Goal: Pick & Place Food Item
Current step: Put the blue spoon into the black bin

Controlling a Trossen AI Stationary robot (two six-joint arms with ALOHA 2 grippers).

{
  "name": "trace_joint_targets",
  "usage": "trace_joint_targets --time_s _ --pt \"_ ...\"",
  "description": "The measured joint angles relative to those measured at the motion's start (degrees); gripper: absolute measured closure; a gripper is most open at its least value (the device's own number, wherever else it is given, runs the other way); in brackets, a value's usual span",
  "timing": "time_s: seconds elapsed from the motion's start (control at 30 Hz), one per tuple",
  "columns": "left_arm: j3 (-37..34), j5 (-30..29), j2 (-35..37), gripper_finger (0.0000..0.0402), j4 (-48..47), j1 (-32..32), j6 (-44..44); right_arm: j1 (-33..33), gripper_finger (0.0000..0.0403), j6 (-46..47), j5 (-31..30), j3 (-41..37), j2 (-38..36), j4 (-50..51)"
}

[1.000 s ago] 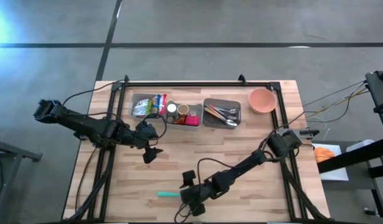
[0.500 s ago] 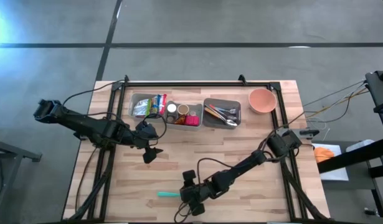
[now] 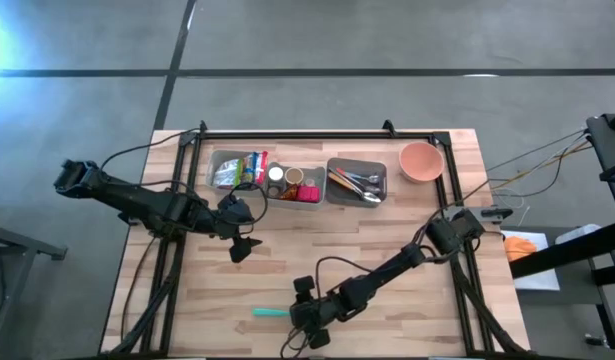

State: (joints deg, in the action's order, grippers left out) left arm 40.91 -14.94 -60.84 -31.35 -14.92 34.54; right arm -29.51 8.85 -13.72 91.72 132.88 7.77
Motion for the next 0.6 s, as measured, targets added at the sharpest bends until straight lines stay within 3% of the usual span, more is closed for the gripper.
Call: trace_joint_targets --time_s 0.2,0.5,0.6 --pt "0.0 -0.01 0.0 0.0032 0.02 0.0 -0.02 -0.01 0.0257 3.27 -0.87 0.0 0.07 0.4" --pt "0.0 0.0 0.0 0.0032 0.17 0.0 -0.02 0.14 0.038 7.71 -1.36 0.0 0.11 0.88" --pt "0.0 -0.01 0.0 0.0032 0.16 0.0 -0.02 0.25 0.0383 8.97 -2.21 -0.02 0.11 0.94"
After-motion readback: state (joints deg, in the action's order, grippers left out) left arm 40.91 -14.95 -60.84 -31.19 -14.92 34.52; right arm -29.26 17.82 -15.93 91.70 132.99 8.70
